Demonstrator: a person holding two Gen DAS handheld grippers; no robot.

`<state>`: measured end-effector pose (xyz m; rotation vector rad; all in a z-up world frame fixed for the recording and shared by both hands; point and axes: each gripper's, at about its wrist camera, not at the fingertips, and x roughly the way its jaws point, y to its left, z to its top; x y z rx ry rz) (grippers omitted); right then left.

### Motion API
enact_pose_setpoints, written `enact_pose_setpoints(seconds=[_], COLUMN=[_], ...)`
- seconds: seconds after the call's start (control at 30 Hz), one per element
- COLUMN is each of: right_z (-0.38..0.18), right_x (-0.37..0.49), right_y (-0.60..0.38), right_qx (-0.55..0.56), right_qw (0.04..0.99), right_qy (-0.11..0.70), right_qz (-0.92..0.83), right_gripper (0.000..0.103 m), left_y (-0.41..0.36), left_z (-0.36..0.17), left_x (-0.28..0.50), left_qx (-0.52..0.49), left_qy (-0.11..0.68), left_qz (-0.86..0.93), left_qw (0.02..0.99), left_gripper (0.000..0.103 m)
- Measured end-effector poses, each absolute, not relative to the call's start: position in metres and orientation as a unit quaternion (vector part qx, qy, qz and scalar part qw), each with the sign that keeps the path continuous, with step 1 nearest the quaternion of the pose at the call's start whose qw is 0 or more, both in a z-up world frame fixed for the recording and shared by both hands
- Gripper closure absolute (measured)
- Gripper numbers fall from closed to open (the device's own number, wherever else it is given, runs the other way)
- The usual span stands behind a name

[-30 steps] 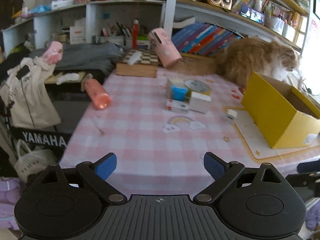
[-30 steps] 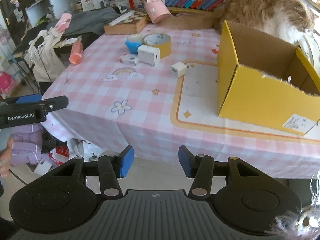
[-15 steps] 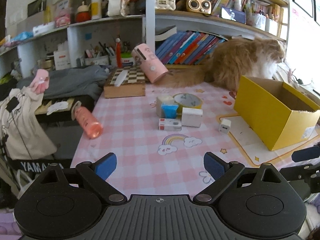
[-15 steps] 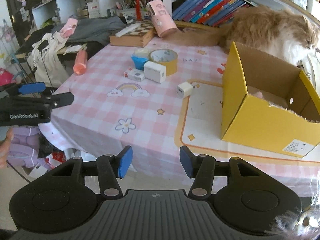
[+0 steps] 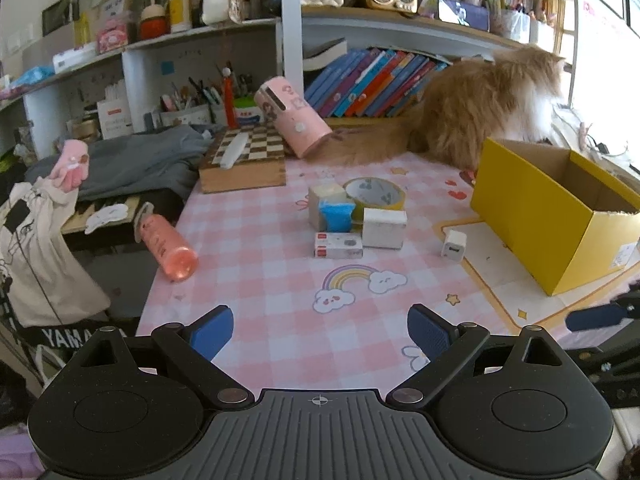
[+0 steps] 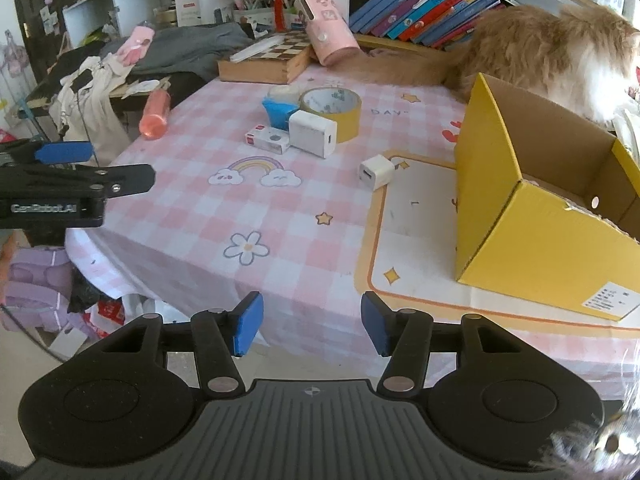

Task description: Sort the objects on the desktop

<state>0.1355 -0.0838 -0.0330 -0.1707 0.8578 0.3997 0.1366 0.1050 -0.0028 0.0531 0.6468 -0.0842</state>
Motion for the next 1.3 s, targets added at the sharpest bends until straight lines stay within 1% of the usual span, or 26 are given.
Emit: enact_pose_setpoints(seconds=[0.13,0.3,0.5,0.63,0.77,1.0,1.1,1.3], right_z=[-0.036,-0.042,-0.056,-0.057,-0.061,-0.067,-0.067,-0.072], right_x=[0.150,0.169,0.189,0.201,0.220,0.250,0.257,0.279], right_y=[-0.080,-0.076,-0.064,-0.059,-0.065,-0.076,-0.073,-0.072], right_qx=[-0.088,-0.079,-0.061,-0.082,-0.107,-0.105,-0.092,-0.053], right_qw=[0.890,0.904,0.907,0.907,0.904,0.907,0.913,0.919], right_qy=[0.404,0.379,0.380,0.367,0.367,0.371,0.363,0.372], right_qz=[0.192,0.179,0.174,0.189,0.191,0.170,0.161,0.120], right_gripper=[0.050,0.048,0.048,0.044,0.042,0.040,0.036,0.036], left_y=[0.103,0.099,0.090,0.089,0.083,0.075,0.070,0.065], left_z=[-0.004,-0.009,-0.016,-0.020,-0.023,-0.033,-0.039,-0.047], left_x=[0.150,0.169,0.190,0.206,0.219,0.244,0.254,0.277], left_qx=[0.050,0.032,0.037,0.043,0.065,0.062,0.069,0.078], left_qy=[0.317,0.321,0.325,0.332,0.332,0.332,0.333,0.339], left_qz=[-0.035,-0.018,-0.016,-0.025,-0.040,-0.042,-0.048,-0.056], left_qw=[0.946,0.946,0.945,0.942,0.940,0.940,0.939,0.936], left_gripper=[0.007,0.007,0.007,0.007,0.007,0.007,0.007,0.007])
